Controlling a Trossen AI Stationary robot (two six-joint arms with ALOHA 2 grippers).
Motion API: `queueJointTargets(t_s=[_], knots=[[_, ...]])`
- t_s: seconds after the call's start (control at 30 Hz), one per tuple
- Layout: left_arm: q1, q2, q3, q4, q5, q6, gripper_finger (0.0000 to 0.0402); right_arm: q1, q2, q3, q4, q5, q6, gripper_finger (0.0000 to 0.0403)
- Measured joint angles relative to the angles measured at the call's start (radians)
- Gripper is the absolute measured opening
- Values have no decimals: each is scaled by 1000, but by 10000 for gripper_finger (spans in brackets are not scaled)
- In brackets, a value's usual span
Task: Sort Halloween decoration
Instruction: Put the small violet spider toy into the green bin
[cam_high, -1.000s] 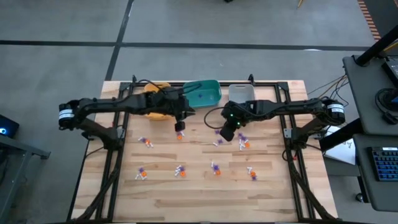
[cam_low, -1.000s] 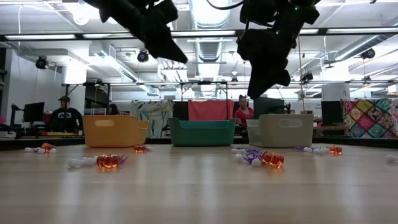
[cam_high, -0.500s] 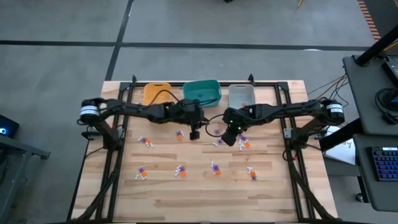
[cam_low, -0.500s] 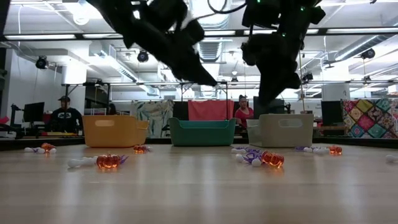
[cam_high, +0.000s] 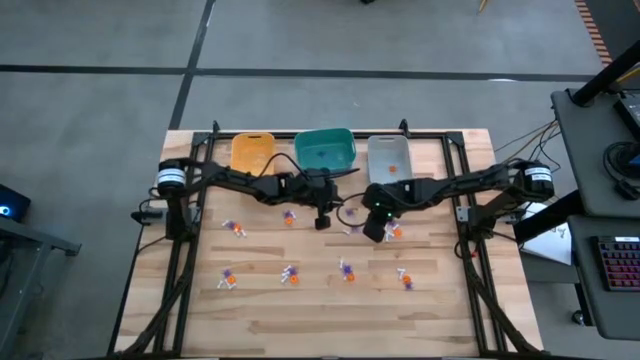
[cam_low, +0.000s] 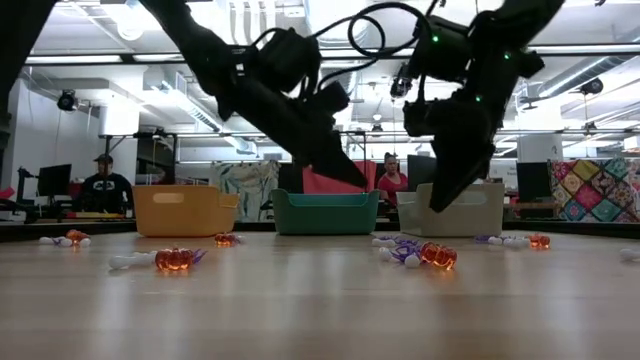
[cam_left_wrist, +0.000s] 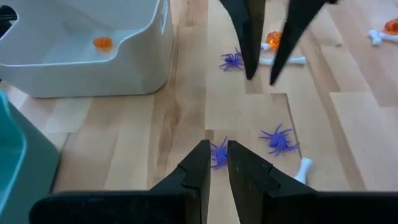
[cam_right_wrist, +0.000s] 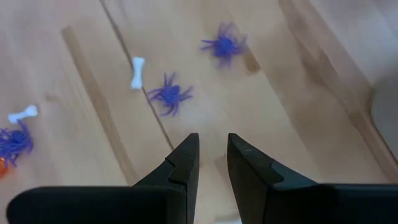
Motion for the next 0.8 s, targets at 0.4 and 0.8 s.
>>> queueJointTargets(t_s=[0.4,0.8], knots=[[0,124,2,136,0,-11,38,37,0,-82,233,94,-145,72],[0,188,2,200,0,-41,38,37,0,-89,255,132,10,72]])
